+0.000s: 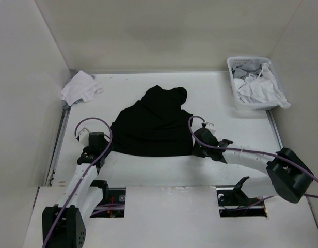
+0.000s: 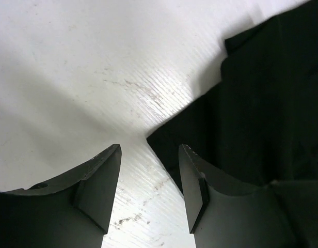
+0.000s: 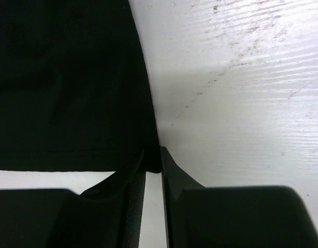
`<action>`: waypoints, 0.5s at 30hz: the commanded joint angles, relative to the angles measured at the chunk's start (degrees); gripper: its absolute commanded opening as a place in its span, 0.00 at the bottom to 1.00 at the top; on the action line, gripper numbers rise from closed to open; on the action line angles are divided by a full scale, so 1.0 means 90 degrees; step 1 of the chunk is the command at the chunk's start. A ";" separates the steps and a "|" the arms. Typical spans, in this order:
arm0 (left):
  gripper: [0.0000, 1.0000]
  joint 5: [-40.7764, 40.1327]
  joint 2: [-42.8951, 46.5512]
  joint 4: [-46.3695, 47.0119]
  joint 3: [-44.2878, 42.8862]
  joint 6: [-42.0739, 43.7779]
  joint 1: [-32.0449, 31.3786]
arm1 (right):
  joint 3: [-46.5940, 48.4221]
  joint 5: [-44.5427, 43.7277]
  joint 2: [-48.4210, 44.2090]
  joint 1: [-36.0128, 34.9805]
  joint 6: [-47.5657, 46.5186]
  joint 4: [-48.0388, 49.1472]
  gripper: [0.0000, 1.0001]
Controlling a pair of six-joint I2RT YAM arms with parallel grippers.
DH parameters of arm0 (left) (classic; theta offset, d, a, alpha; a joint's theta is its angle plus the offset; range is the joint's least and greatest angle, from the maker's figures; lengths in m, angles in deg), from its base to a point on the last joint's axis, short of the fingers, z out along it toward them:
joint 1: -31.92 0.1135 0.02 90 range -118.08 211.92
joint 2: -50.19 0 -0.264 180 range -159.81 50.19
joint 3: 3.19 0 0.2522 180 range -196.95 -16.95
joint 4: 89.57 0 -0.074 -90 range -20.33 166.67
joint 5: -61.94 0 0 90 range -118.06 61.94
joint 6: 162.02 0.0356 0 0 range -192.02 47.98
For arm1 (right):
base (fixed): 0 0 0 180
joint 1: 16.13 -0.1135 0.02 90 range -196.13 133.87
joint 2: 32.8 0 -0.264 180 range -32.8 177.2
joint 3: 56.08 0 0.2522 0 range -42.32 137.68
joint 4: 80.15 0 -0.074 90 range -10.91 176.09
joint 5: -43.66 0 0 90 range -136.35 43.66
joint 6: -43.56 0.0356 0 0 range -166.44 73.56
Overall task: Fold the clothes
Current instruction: Flatten the tank top out
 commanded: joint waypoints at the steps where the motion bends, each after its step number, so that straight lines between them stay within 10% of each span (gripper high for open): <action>1: 0.47 0.0169 -0.0055 0.0271 -0.0136 0.0021 0.0182 | 0.0013 0.0246 0.0111 -0.0043 0.0013 0.0211 0.21; 6: 0.47 0.0208 -0.0152 0.0261 -0.0088 0.0022 0.0182 | -0.0094 0.0413 0.0063 0.0025 -0.0036 0.0465 0.03; 15: 0.42 0.0628 -0.0475 0.0613 0.0030 0.0099 0.0183 | -0.0553 0.0335 -0.0884 0.0718 -0.0153 0.0485 0.00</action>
